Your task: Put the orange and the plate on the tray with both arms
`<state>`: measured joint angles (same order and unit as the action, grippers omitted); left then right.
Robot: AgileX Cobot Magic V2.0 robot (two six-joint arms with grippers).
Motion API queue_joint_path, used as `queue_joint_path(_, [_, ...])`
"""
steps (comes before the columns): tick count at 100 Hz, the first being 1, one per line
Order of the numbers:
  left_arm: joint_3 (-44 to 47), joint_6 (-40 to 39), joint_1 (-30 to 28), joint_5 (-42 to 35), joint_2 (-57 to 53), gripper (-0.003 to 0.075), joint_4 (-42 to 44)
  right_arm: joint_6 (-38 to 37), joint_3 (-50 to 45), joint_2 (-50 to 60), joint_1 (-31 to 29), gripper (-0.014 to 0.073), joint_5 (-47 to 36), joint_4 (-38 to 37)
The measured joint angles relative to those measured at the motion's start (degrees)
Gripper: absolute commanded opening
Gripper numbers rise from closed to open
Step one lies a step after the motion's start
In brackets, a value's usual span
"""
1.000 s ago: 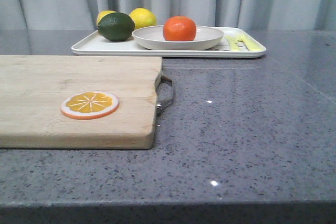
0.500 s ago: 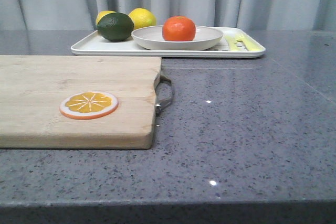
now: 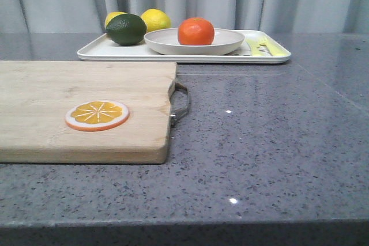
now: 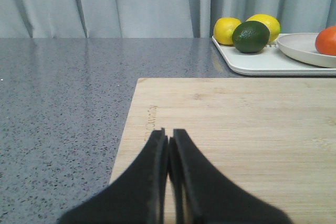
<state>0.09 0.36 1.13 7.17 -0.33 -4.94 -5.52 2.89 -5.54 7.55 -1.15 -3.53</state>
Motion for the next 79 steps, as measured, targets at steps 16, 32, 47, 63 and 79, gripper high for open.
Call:
queue_joint_path(16, [0.00, -0.36, 0.00, 0.00, 0.00, -0.0020, 0.00, -0.21, -3.80, 4.75, -1.03, -0.0075, -0.39, -0.34])
queue_joint_path(32, [0.00, -0.36, 0.00, 0.24, 0.00, -0.0020, 0.00, -0.47, -4.50, 6.02, -1.26, -0.0075, 2.13, -0.34])
queue_joint_path(47, [0.00, -0.36, 0.00, 0.17, 0.00, -0.0020, 0.00, -0.47, -4.53, 6.05, -1.25, -0.0075, 2.36, -0.34])
queue_joint_path(63, [0.00, -0.36, 0.00, 0.17, 0.00, -0.0020, 0.00, -0.47, -4.53, 6.05, -1.25, -0.0075, 2.36, -0.34])
queue_joint_path(79, [0.00, -0.36, 0.00, 0.17, 0.00, -0.0020, 0.00, -0.47, -4.53, 6.05, -1.25, -0.0075, 2.36, -0.34])
